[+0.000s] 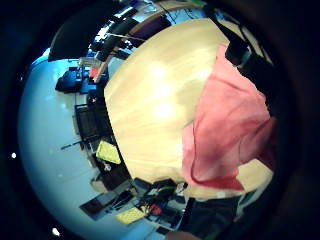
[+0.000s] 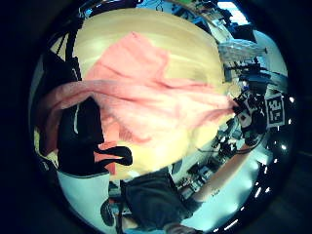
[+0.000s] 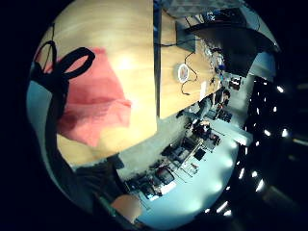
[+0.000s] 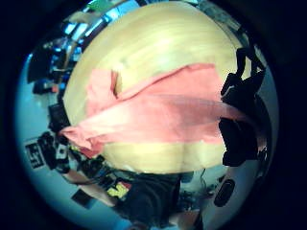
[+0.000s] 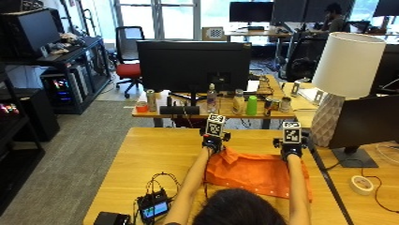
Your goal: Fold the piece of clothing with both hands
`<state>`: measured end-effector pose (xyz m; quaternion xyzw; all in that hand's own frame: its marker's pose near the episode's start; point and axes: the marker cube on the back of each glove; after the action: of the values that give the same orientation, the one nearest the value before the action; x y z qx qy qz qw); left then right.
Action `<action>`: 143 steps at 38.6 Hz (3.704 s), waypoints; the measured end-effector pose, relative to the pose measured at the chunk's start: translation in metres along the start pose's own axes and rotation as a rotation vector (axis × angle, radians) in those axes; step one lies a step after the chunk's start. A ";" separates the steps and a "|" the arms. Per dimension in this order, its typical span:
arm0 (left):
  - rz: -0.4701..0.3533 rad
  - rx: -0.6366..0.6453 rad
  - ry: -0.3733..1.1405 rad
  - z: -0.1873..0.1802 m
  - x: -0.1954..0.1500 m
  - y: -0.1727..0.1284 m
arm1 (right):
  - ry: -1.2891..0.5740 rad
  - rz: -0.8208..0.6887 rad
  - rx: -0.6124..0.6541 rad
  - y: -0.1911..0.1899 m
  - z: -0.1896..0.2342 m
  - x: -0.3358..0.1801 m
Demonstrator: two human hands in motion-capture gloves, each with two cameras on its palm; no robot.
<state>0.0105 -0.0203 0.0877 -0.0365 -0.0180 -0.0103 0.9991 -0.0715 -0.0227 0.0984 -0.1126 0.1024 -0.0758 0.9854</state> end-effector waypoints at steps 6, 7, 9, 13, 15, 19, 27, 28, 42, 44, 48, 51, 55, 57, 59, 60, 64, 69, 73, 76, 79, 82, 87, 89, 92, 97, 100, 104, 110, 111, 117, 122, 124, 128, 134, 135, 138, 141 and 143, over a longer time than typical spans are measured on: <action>0.001 0.141 -0.076 0.013 0.027 -0.033 | 0.129 0.108 0.047 -0.009 0.030 0.037; -0.006 0.160 -0.075 0.016 0.027 -0.036 | 0.125 0.118 0.099 -0.013 0.032 0.038; -0.026 0.203 -0.069 0.022 0.027 -0.040 | 0.123 0.144 0.209 -0.021 0.034 0.040; -0.073 0.321 -0.052 0.025 0.023 -0.050 | 0.127 0.180 0.307 -0.024 0.037 0.046; -0.062 0.373 -0.017 0.025 0.024 -0.054 | 0.121 0.165 0.278 -0.022 0.041 0.047; -0.005 0.348 0.067 0.031 0.033 -0.051 | 0.119 0.163 0.301 -0.020 0.039 0.056; -0.042 0.477 0.064 0.010 0.019 -0.038 | 0.128 0.256 0.232 -0.031 0.046 0.106; -0.018 0.429 0.098 0.012 0.023 -0.029 | 0.132 0.275 0.219 -0.023 0.045 0.111; 0.074 0.288 0.160 0.042 0.038 -0.003 | -0.047 0.279 -0.207 -0.032 0.127 0.152; 0.073 0.251 0.164 0.049 0.040 -0.003 | -0.061 0.260 -0.207 -0.032 0.137 0.151; 0.108 0.159 0.188 0.066 0.050 0.001 | -0.080 0.257 -0.241 0.015 0.134 0.133; 0.143 0.104 0.189 0.081 0.060 0.000 | -0.091 0.228 -0.271 0.048 0.131 0.116; 0.150 -0.167 0.095 0.121 0.071 0.011 | -0.043 0.222 -0.282 0.046 0.147 0.112; 0.163 -0.251 0.048 0.141 0.075 0.012 | -0.022 0.219 -0.289 0.045 0.154 0.112; 0.173 -0.294 0.036 0.153 0.077 0.013 | -0.027 0.214 -0.294 0.046 0.157 0.112; 0.169 -0.309 0.037 0.157 0.077 0.014 | -0.040 0.199 -0.312 0.048 0.157 0.112; 0.166 -0.359 0.054 0.163 0.077 0.017 | -0.092 0.102 -0.377 0.054 0.160 0.106; 0.153 -0.380 0.045 0.164 0.077 0.017 | -0.049 0.270 -0.217 0.045 0.157 0.112; 0.133 -0.349 0.025 0.161 0.078 0.010 | -0.067 0.208 -0.202 0.045 0.156 0.105; 0.150 -0.385 0.019 0.160 0.079 0.013 | -0.069 0.185 -0.173 0.044 0.155 0.103; 0.147 -0.410 0.006 0.158 0.078 0.015 | -0.054 0.246 -0.130 0.042 0.154 0.106; 0.129 -0.414 0.002 0.158 0.078 0.016 | -0.043 0.325 -0.070 0.039 0.153 0.111; 0.134 -0.412 0.004 0.156 0.079 0.015 | -0.060 0.324 -0.026 0.037 0.153 0.109; 0.125 -0.376 -0.003 0.156 0.079 0.011 | -0.061 0.323 0.003 0.035 0.153 0.109; 0.103 -0.340 -0.011 0.155 0.079 0.008 | -0.069 0.290 0.020 0.032 0.151 0.107; 0.100 -0.312 -0.019 0.155 0.079 0.007 | -0.072 0.198 -0.050 0.035 0.144 0.097; 0.101 -0.342 -0.018 0.155 0.079 0.012 | -0.065 0.243 -0.111 0.037 0.139 0.098; 0.076 -0.345 -0.018 0.156 0.078 0.014 | -0.085 0.275 -0.211 0.045 0.132 0.097; 0.026 -0.307 -0.025 0.157 0.075 0.013 | -0.120 0.240 -0.224 0.046 0.109 0.092; 0.022 -0.302 -0.026 0.157 0.075 0.012 | -0.129 0.226 -0.231 0.045 0.105 0.091; 0.038 -0.310 -0.020 0.156 0.075 0.014 | -0.149 0.234 -0.238 -0.029 0.096 0.099; 0.070 -0.330 0.001 0.158 0.078 0.017 | -0.160 0.135 -0.062 -0.048 0.067 0.084; 0.074 -0.326 0.002 0.158 0.078 0.016 | -0.167 0.118 -0.017 -0.048 0.055 0.075; 0.116 -0.360 0.015 0.160 0.079 0.020 | -0.191 0.073 0.053 -0.043 0.029 0.046; 0.133 -0.337 0.031 0.161 0.080 0.019 | -0.198 -0.033 0.058 -0.037 0.011 0.002; 0.135 -0.342 0.031 0.160 0.080 0.019 | -0.198 -0.045 0.062 -0.036 0.009 -0.005; 0.138 -0.354 0.024 0.160 0.080 0.021 | -0.195 -0.015 0.043 -0.034 0.005 -0.017; 0.114 -0.333 0.008 0.158 0.078 0.018 | -0.186 0.062 -0.037 -0.029 0.004 -0.026; 0.083 -0.333 0.000 0.157 0.077 0.018 | -0.185 0.012 0.007 -0.036 0.002 -0.036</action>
<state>0.0822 0.0081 0.2461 -0.2023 -0.0145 0.0280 0.9788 -0.1100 -0.0506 0.1158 -0.1153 0.0113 -0.0598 0.9915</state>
